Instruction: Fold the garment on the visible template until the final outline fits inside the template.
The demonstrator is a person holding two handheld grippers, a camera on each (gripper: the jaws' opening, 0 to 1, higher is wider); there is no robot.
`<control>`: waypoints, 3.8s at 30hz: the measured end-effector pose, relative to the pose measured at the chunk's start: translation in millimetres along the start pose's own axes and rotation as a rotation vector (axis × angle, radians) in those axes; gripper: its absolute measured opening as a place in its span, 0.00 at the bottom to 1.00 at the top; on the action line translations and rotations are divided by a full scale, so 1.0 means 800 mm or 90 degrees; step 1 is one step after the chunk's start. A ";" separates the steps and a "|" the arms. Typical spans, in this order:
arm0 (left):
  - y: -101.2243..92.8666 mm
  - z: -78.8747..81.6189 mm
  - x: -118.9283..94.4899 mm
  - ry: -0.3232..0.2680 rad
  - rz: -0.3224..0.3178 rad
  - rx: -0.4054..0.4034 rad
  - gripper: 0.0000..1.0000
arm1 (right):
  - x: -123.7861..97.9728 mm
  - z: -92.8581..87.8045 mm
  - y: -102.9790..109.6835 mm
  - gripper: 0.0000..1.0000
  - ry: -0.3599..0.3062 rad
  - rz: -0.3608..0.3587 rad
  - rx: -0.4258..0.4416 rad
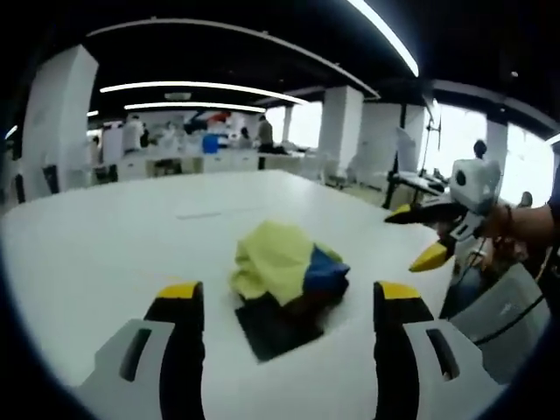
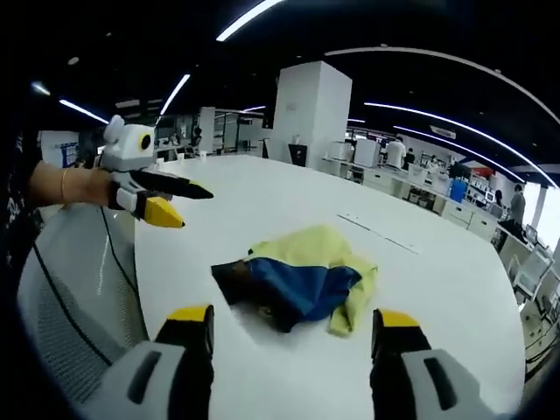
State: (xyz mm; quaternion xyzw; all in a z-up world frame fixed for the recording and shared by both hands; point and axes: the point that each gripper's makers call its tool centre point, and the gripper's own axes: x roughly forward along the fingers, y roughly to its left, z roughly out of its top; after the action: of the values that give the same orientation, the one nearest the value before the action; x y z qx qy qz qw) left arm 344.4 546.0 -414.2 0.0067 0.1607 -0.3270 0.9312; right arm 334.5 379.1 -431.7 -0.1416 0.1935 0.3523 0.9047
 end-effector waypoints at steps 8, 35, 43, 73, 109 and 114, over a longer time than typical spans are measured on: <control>-0.003 -0.028 0.022 0.043 -0.026 0.009 0.65 | 0.023 0.002 0.007 0.60 0.005 0.028 -0.051; 0.003 -0.106 0.087 0.139 -0.059 0.079 0.36 | 0.110 -0.013 0.019 0.23 0.045 0.099 -0.171; 0.016 -0.124 0.093 0.179 -0.038 0.129 0.26 | 0.110 -0.010 0.020 0.00 0.040 0.109 -0.173; 0.017 -0.067 0.056 0.169 -0.042 0.159 0.00 | 0.087 0.051 -0.048 0.00 -0.035 0.037 -0.047; 0.194 0.072 0.043 0.015 0.160 0.042 0.00 | 0.110 0.087 -0.213 0.00 -0.003 -0.083 -0.090; 0.234 0.064 0.054 0.025 0.178 0.034 0.00 | 0.123 0.082 -0.251 0.00 0.009 -0.100 -0.063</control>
State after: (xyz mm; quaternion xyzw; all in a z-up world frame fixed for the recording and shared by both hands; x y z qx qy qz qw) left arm 505.6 660.9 -396.5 0.0599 0.1676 -0.1976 0.9640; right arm 556.2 319.1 -393.8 -0.2033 0.1707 0.2883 0.9200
